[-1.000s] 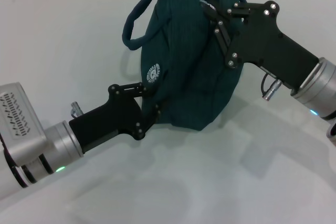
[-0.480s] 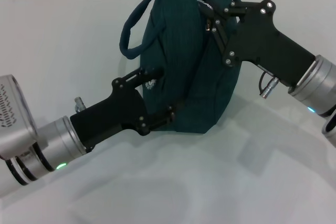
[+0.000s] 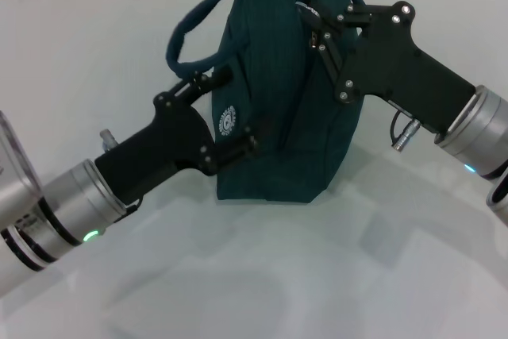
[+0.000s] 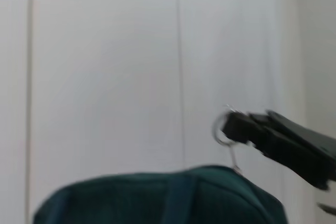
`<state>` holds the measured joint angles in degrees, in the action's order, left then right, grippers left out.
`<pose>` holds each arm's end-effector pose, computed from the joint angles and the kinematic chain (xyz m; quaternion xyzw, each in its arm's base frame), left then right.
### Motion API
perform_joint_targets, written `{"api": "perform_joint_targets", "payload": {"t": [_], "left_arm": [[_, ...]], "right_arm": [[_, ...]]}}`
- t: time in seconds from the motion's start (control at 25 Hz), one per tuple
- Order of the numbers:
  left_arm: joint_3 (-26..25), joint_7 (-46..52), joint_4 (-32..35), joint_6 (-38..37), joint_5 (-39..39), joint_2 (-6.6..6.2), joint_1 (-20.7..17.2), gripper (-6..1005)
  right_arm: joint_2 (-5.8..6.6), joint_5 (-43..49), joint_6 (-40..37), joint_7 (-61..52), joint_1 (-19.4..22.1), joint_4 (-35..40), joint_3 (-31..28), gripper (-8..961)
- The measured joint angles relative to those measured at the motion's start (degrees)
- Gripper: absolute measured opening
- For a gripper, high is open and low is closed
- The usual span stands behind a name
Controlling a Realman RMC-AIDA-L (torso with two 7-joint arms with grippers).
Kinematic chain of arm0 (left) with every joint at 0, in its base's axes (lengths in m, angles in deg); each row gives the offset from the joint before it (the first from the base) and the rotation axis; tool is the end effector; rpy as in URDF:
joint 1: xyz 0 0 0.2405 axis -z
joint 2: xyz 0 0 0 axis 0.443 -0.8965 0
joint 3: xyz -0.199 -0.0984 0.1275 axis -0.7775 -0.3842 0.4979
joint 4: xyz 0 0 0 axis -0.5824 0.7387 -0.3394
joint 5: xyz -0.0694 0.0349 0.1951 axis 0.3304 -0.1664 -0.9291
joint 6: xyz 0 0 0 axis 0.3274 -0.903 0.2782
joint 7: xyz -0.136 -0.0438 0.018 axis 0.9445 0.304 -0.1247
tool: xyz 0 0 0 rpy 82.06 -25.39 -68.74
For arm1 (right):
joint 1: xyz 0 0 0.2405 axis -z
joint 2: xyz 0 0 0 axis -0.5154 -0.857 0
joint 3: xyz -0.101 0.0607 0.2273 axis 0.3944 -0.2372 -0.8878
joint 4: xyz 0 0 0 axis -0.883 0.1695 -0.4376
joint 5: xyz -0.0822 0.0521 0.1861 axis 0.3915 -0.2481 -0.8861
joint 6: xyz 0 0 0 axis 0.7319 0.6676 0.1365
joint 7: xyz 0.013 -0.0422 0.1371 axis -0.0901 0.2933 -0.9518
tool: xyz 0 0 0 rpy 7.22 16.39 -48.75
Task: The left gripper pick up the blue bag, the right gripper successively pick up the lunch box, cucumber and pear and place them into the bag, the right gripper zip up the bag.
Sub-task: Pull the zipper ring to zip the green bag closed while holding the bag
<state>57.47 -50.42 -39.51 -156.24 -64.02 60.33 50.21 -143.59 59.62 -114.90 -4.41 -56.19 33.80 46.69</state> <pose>-0.2574 0.2770 -0.0572 -0.8526 -0.0944 -0.4244 0.2898 0.1686 0.3200 -0.0523 -0.8102 -0.1583 0.4074 0.3906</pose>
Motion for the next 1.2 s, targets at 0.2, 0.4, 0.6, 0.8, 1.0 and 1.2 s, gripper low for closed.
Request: {"api": "perform_joint_targets", "payload": {"t": [0.2, 0.4, 0.6, 0.8, 1.0, 1.2], "left_arm": [[0.1, 0.0, 0.0, -0.1, 1.2, 0.02, 0.0, 802], [0.1, -0.3, 0.0, 0.2, 1.2, 0.09, 0.2, 632], [0.0, -1.5, 0.0, 0.4, 1.2, -0.15, 0.4, 402], [0.2, -5.5, 0.0, 0.0, 0.7, -0.47, -0.1, 242], [-0.2, -10.2, 0.3, -0.2, 1.3, -0.89, -1.6, 118], [-0.4, -13.3, 0.8, -0.3, 3.1, -1.05, -2.7, 56]], "right_arm": [[0.00, 0.0, -0.2, 0.0, 0.3, 0.0, 0.1, 10], [0.00, 0.0, -0.3, 0.0, 0.4, 0.1, 0.2, 10], [0.00, 0.1, -0.4, 0.0, 0.5, 0.2, 1.0, 9], [0.01, 0.3, -0.8, 0.0, 0.5, 0.3, 1.3, 9], [0.00, 0.2, -2.4, 0.0, 0.5, 0.5, 3.6, 10], [0.00, 0.1, -2.5, 0.0, 0.6, 1.1, 5.4, 10]]}}
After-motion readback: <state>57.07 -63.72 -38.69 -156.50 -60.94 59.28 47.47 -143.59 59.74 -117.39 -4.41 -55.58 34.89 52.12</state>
